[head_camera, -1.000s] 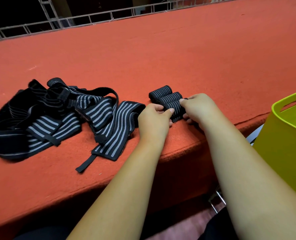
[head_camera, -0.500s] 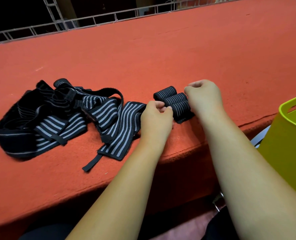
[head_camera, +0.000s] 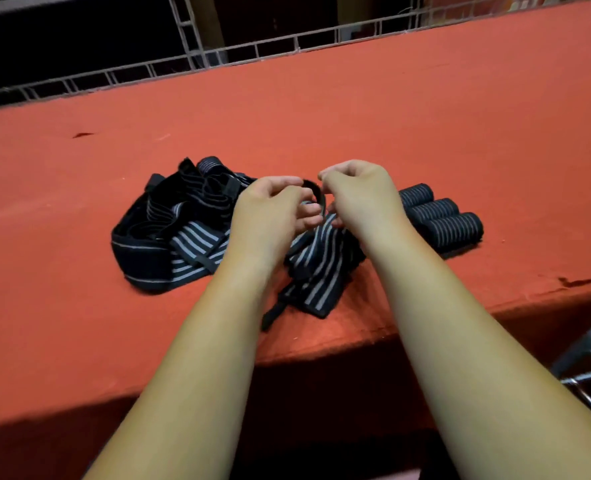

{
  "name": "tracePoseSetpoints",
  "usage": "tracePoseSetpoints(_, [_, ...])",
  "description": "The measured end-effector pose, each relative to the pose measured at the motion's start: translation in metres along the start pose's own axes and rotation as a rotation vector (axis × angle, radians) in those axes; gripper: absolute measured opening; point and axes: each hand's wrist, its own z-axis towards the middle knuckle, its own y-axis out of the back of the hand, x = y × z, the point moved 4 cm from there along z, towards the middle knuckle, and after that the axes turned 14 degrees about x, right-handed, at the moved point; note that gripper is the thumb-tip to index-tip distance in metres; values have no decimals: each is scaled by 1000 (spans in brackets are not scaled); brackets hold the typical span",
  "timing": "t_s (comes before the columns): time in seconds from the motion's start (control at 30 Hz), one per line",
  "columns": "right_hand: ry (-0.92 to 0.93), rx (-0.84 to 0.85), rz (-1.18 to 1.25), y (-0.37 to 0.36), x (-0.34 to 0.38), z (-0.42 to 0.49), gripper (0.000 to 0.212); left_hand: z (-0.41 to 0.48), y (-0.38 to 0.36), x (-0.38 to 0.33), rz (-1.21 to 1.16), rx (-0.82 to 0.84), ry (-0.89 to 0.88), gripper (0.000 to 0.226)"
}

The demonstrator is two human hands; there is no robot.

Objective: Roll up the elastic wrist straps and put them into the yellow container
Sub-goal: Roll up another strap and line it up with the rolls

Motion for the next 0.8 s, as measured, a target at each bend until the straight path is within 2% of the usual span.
tracePoseSetpoints(0.13, [45, 85, -9, -53, 10, 7, 16, -5, 64, -5, 57, -123, 15, 19])
tracePoseSetpoints(0.3, [55, 168, 87, -103, 9, 17, 21, -11, 141, 7, 294, -307, 52, 16])
tracePoseSetpoints(0.47, [47, 253, 28, -143, 9, 23, 29, -16, 199, 19, 518, -493, 50, 40])
tracePoseSetpoints(0.63, [84, 408, -195, -189, 7, 18, 35, -28, 218, 24, 728, -568, -21, 60])
tracePoseSetpoints(0.8, [102, 497, -311, -220, 0, 16, 42, -29, 232, 28, 923, -557, 0, 47])
